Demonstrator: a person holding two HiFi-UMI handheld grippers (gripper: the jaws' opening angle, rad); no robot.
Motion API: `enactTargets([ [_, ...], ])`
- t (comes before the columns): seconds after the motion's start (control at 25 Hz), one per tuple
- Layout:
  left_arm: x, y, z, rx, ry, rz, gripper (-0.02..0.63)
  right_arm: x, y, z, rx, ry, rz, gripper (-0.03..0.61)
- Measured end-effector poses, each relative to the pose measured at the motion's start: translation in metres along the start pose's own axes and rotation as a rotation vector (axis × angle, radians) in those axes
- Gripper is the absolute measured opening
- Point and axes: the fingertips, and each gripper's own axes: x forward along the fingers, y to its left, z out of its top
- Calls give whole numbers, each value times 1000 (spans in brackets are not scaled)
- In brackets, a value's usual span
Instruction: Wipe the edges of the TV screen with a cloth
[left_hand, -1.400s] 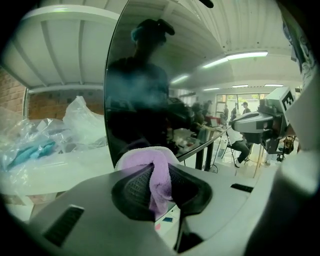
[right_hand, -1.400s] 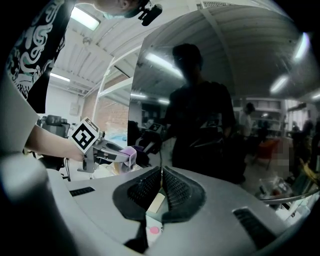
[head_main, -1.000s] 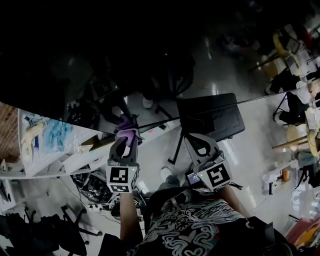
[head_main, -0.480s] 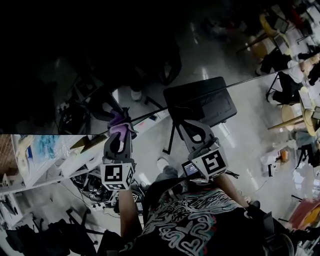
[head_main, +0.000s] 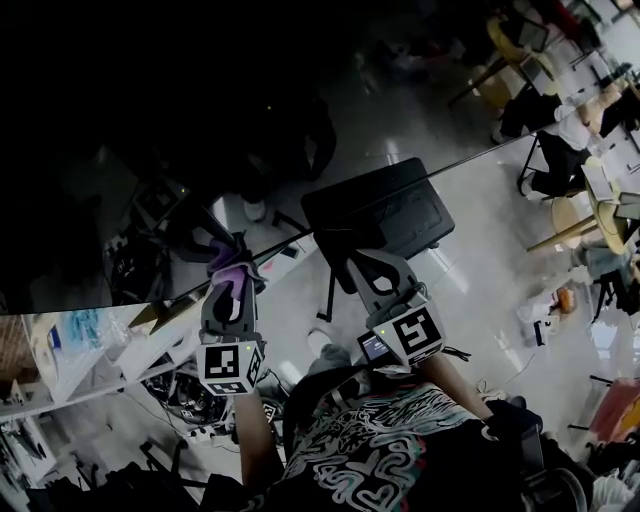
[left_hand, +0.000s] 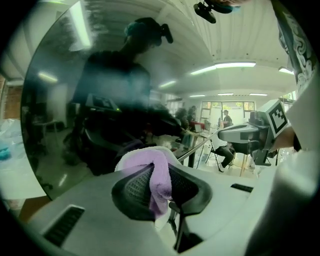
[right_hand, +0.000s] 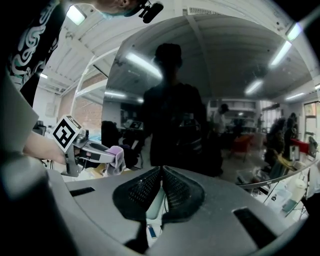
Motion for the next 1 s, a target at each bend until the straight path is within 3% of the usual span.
enactTargets([
  [1.0,42,-59,25,-2,-1,-24,69,-43,-68,-5,79,2,-40,34],
])
